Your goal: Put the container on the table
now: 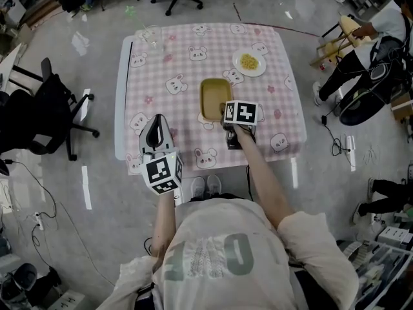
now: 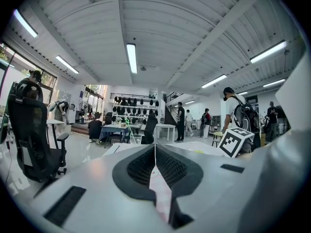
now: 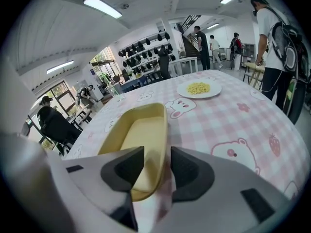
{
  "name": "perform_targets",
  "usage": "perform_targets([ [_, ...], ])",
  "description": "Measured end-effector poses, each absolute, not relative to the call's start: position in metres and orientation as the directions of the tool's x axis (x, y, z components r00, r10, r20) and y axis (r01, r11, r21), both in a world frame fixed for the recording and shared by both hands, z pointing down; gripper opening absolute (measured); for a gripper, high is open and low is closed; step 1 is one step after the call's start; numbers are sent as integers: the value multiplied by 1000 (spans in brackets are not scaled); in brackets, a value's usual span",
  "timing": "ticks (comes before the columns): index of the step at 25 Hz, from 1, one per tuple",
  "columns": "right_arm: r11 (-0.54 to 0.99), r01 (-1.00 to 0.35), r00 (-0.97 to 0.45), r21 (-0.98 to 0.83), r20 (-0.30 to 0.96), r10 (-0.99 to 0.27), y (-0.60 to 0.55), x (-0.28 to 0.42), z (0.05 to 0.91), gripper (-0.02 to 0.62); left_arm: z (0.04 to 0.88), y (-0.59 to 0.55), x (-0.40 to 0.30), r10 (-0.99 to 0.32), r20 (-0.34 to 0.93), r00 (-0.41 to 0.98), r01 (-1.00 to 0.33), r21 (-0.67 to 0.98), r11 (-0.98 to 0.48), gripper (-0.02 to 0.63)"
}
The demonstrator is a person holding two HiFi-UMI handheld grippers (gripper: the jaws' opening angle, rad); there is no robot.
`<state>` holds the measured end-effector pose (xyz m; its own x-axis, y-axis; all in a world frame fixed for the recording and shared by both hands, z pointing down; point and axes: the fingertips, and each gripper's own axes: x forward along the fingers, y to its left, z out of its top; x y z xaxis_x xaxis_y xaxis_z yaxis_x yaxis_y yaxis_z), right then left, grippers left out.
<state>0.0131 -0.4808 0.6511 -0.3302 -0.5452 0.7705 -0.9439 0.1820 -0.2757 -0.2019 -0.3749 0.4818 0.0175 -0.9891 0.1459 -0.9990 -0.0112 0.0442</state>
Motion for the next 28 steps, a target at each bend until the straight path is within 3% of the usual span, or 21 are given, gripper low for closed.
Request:
perform_targets([
  [10, 191, -948, -318, -255, 729, -606, -504, 19, 617, 167, 474, -376, -196, -991, 129, 33, -999, 32, -29, 28],
  [12, 192, -951, -309, -243, 695, -650, -513, 20, 597, 139, 473, -377, -198, -991, 128, 34, -999, 28, -31, 28],
  [18, 224, -947, -314, -232, 501, -806, -523, 28, 522, 42, 469, -380, -196, -991, 130, 37, -999, 11, -36, 28],
  [28, 324, -933, -350, -155, 193, -917, -459, 32, 446, 31, 449, -380, -187, -993, 98, 62, -998, -16, -63, 28],
])
